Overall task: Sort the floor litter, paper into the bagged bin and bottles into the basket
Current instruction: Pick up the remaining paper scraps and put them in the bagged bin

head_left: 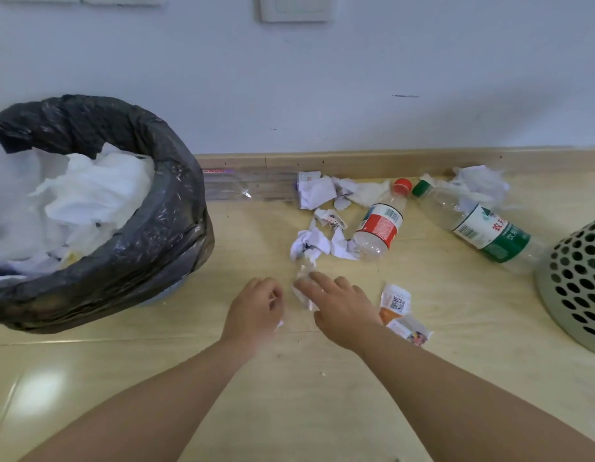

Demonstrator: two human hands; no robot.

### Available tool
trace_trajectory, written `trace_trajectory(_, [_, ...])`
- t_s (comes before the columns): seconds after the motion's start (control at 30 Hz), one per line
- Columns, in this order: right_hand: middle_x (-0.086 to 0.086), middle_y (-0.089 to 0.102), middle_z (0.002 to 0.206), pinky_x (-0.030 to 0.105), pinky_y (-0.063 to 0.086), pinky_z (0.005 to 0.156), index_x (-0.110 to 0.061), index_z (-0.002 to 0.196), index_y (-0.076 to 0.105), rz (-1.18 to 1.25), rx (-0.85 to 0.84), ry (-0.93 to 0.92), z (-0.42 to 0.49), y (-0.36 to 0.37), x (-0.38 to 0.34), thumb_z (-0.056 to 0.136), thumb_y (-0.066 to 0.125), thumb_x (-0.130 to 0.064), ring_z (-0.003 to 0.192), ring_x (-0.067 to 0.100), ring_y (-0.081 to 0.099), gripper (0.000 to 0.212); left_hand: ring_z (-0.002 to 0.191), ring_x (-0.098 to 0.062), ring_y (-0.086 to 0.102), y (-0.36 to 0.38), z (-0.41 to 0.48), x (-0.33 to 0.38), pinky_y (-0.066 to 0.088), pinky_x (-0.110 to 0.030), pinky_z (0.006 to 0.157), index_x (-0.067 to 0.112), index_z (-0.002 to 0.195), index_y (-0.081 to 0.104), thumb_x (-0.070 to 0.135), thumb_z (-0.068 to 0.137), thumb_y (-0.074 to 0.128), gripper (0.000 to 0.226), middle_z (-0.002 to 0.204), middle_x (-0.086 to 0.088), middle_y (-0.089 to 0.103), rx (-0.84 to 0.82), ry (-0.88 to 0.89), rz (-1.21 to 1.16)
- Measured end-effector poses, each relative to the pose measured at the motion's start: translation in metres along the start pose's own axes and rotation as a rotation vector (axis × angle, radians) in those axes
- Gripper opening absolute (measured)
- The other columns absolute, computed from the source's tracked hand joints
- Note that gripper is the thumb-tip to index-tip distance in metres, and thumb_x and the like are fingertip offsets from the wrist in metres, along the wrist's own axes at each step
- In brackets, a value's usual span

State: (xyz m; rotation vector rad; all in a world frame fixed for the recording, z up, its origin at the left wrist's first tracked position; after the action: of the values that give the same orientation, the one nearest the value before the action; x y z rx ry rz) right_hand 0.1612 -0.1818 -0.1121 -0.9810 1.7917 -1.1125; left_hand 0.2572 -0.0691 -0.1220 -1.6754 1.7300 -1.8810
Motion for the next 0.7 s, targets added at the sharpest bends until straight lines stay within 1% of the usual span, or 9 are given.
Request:
trace_trajectory(0.1, [-0.003, 0.063, 0.098, 0.029, 0.047, 0.062, -0.028, 0.101, 0.067, -0.075, 0.092, -0.034, -0.005, 0.009, 0.002, 0.055, 0.080, -0.020, 0.079, 0.022, 0.060, 0.048, 0.067, -0.027, 0.061, -0.027, 0.017, 0.006, 0.050, -0.041, 0.063, 0.022, 0.073, 0.049, 0.005, 0.078, 0.052, 0.018, 0.067, 0.003, 0.046, 0.196, -0.090, -0.145])
trace_trajectory(0.17, [-0.005, 0.061, 0.068, 0.025, 0.045, 0.048, -0.023, 0.072, 0.068, -0.080, 0.108, 0.000, -0.009, 0.015, 0.013, 0.037, 0.085, -0.026, 0.058, 0.019, 0.060, 0.039, 0.066, -0.025, 0.062, -0.033, 0.027, 0.023, 0.045, -0.035, 0.062, 0.019, 0.084, 0.051, 0.003, 0.081, 0.050, 0.016, 0.074, 0.002, 0.046, 0.233, -0.073, -0.166])
trace_trajectory(0.23, [0.001, 0.064, 0.080, 0.032, 0.048, 0.064, -0.015, 0.082, 0.067, 0.002, 0.072, 0.094, -0.016, 0.013, 0.029, 0.060, 0.076, -0.027, 0.078, 0.026, 0.062, 0.027, 0.074, -0.024, 0.063, -0.026, 0.035, 0.045, 0.042, -0.032, 0.063, 0.017, 0.102, 0.055, 0.005, 0.084, 0.048, 0.023, 0.092, -0.001, 0.045, 0.213, -0.015, -0.108])
trace_trajectory(0.33, [0.005, 0.054, 0.116, 0.034, 0.038, 0.087, -0.012, 0.113, 0.055, -0.002, 0.021, 0.260, -0.022, 0.011, 0.054, 0.088, 0.048, -0.025, 0.114, 0.026, 0.045, 0.030, 0.101, -0.026, 0.049, -0.005, 0.045, 0.070, 0.036, -0.032, 0.065, 0.026, 0.132, 0.046, 0.003, 0.085, 0.047, 0.052, 0.117, -0.006, 0.037, 0.145, 0.066, 0.171])
trace_trajectory(0.4, [0.008, 0.051, 0.114, 0.035, 0.041, 0.083, -0.010, 0.108, 0.056, 0.020, 0.038, 0.336, -0.025, 0.008, 0.062, 0.085, 0.050, -0.022, 0.111, 0.029, 0.046, 0.027, 0.111, -0.027, 0.040, 0.011, 0.052, 0.076, 0.037, -0.033, 0.069, 0.033, 0.137, 0.038, 0.000, 0.085, 0.044, 0.062, 0.131, -0.004, 0.029, 0.055, 0.087, 0.323])
trace_trajectory(0.47, [0.012, 0.054, 0.093, 0.037, 0.045, 0.066, -0.007, 0.079, 0.062, 0.057, 0.164, 0.359, -0.024, 0.000, 0.063, 0.065, 0.060, -0.016, 0.086, 0.035, 0.056, 0.017, 0.115, -0.029, 0.037, 0.027, 0.057, 0.069, 0.040, -0.035, 0.075, 0.033, 0.135, 0.039, 0.003, 0.087, 0.043, 0.057, 0.140, -0.001, 0.024, -0.061, 0.060, 0.393])
trace_trajectory(0.57, [0.012, 0.063, 0.092, 0.037, 0.048, 0.061, -0.011, 0.056, 0.057, 0.089, 0.310, 0.311, -0.013, -0.012, 0.057, 0.044, 0.062, -0.018, 0.074, 0.036, 0.060, 0.014, 0.109, -0.030, 0.039, 0.040, 0.054, 0.053, 0.038, -0.033, 0.069, 0.031, 0.131, 0.043, 0.014, 0.093, 0.043, 0.041, 0.133, -0.003, 0.032, -0.106, 0.044, 0.435])
trace_trajectory(0.63, [0.009, 0.058, 0.123, 0.039, 0.045, 0.081, -0.011, 0.067, 0.062, 0.166, 0.306, 0.279, 0.000, -0.021, 0.048, 0.057, 0.067, -0.015, 0.103, 0.036, 0.055, 0.011, 0.103, -0.030, 0.043, 0.039, 0.051, 0.046, 0.038, -0.034, 0.066, 0.029, 0.126, 0.047, 0.018, 0.094, 0.044, 0.034, 0.124, -0.005, 0.037, -0.076, 0.106, 0.435])
trace_trajectory(0.7, [-0.003, 0.035, 0.146, 0.035, 0.031, 0.100, -0.013, 0.090, 0.063, 0.204, 0.176, 0.250, 0.013, -0.012, 0.043, 0.078, 0.059, -0.019, 0.128, 0.027, 0.033, 0.014, 0.099, -0.030, 0.045, 0.036, 0.050, 0.039, 0.040, -0.035, 0.066, 0.026, 0.120, 0.051, 0.015, 0.092, 0.045, 0.031, 0.118, -0.006, 0.039, -0.067, 0.120, 0.424])
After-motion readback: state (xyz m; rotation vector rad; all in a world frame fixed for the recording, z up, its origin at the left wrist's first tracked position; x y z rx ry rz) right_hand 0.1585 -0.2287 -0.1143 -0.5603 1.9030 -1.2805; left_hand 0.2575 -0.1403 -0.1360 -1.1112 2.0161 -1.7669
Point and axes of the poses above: each hand's wrist, its own z-axis towards the middle knuckle, its own y-axis out of the palm, x = y × z, the point moved 4 cm from there along z, towards the middle knuckle
